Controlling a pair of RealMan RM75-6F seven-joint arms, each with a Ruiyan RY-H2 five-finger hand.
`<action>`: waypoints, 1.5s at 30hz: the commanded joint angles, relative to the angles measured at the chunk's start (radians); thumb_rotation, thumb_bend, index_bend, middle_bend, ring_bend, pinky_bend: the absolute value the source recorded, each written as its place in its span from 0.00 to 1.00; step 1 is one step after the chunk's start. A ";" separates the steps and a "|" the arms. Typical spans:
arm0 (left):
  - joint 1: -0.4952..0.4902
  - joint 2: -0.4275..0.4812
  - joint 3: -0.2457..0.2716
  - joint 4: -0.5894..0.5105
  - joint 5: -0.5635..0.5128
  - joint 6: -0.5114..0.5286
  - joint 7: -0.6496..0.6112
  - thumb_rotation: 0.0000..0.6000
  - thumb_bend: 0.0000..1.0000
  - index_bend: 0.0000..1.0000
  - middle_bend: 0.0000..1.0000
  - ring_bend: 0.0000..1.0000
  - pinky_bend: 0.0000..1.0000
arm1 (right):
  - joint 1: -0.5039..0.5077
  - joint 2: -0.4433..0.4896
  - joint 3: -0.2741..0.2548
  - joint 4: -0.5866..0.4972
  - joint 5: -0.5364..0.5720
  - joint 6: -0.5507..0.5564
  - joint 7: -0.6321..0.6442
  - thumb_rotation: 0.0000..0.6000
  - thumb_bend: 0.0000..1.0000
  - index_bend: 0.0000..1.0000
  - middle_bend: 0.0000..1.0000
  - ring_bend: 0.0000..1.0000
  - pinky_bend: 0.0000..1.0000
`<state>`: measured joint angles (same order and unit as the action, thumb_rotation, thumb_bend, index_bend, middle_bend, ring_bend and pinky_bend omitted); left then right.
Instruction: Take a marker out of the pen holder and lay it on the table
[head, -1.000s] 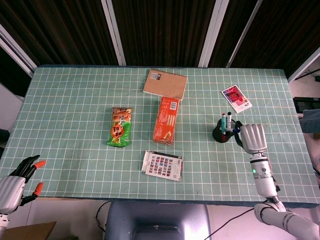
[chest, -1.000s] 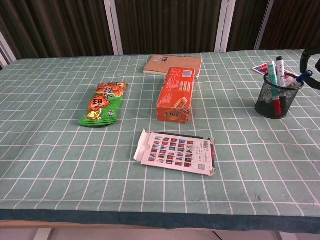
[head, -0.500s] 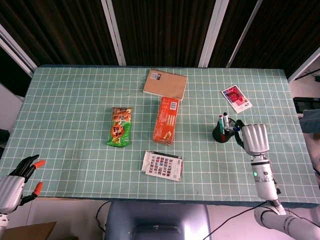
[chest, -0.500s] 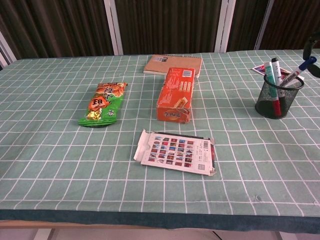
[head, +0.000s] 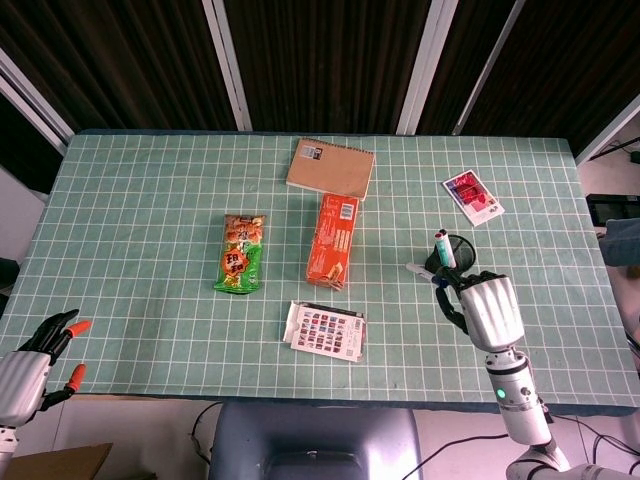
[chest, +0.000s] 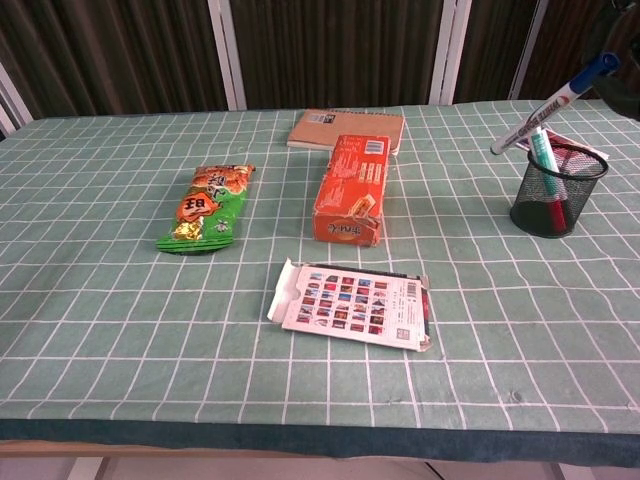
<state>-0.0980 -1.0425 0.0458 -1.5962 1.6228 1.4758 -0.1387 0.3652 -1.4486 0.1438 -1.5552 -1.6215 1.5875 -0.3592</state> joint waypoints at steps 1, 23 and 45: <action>0.001 0.001 0.000 0.000 0.001 0.002 -0.002 1.00 0.44 0.21 0.06 0.08 0.38 | 0.009 -0.005 -0.029 0.029 -0.036 -0.014 0.121 1.00 1.00 0.80 1.00 1.00 1.00; 0.003 0.003 0.000 0.004 0.004 0.008 -0.015 1.00 0.44 0.21 0.06 0.08 0.38 | 0.041 -0.049 -0.084 0.344 0.139 -0.335 0.478 1.00 0.84 0.61 1.00 1.00 0.99; 0.007 0.004 0.003 0.000 0.000 0.006 -0.003 1.00 0.44 0.21 0.06 0.08 0.38 | -0.224 0.080 -0.095 -0.077 0.111 0.133 -0.168 1.00 0.32 0.27 0.41 0.39 0.44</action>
<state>-0.0914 -1.0387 0.0478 -1.5958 1.6232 1.4816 -0.1425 0.2436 -1.3999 0.0694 -1.5736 -1.4577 1.6044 -0.5251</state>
